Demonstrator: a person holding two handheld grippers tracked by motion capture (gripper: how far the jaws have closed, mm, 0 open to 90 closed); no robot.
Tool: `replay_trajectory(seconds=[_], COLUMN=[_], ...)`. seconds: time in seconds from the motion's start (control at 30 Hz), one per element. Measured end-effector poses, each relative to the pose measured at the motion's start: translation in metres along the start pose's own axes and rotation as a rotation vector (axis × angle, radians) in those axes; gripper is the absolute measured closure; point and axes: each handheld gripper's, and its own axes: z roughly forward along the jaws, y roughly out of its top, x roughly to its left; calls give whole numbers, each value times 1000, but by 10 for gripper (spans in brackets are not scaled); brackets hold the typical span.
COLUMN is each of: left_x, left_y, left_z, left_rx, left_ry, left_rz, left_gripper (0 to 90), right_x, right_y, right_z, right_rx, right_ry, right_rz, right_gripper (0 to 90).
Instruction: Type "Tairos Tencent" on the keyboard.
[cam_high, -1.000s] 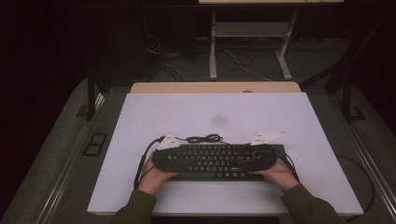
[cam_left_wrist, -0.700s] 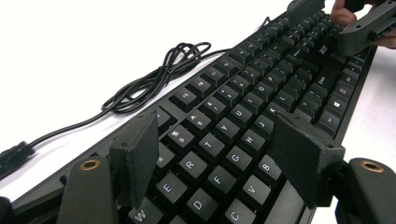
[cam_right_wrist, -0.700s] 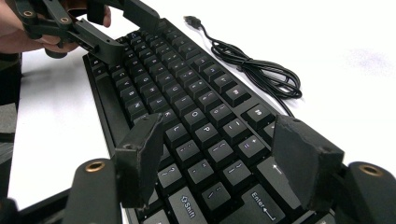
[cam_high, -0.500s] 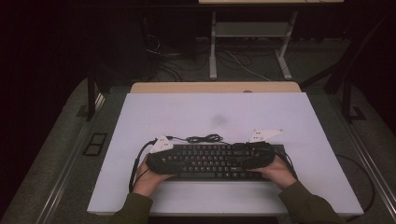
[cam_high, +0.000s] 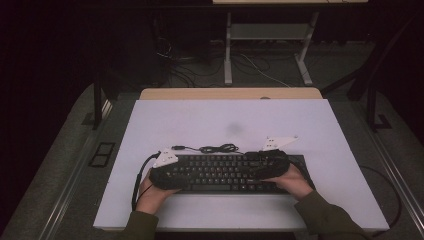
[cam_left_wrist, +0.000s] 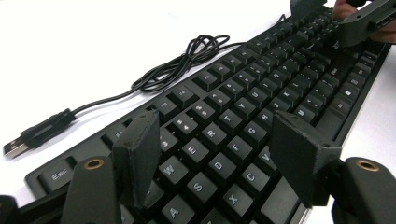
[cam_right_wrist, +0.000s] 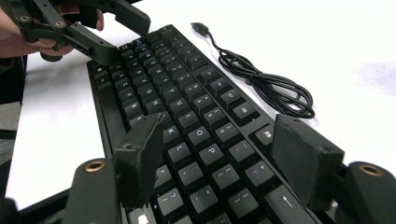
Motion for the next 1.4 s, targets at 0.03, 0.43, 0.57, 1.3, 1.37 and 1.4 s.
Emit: replay_trajectory(seconds=[0.03, 0.43, 0.57, 1.3, 1.37, 1.4], left_x=[0, 6, 7, 13, 13, 13], left_y=[-1, -10, -11, -11, -11, -12], left_z=[-1, -13, -12, -9, -9, -9], left_rx=[4, 10, 21, 95, 107, 108], left_ry=[5, 49, 52, 51, 51, 49], left_rz=[-1, -14, -8, -40, -37, -38], left_gripper=[345, 473, 559, 895, 895, 894], right_x=[0, 1, 0, 1, 1, 1], right_y=[1, 5, 5, 4, 4, 4], right_z=[1, 10, 12, 11, 11, 11], right_rx=[1, 10, 11, 16, 18, 17], right_ry=[-2, 16, 19, 8, 8, 8], right_rz=[1, -11, -12, -14, -14, -13], right_gripper=[335, 321, 320, 316, 315, 315])
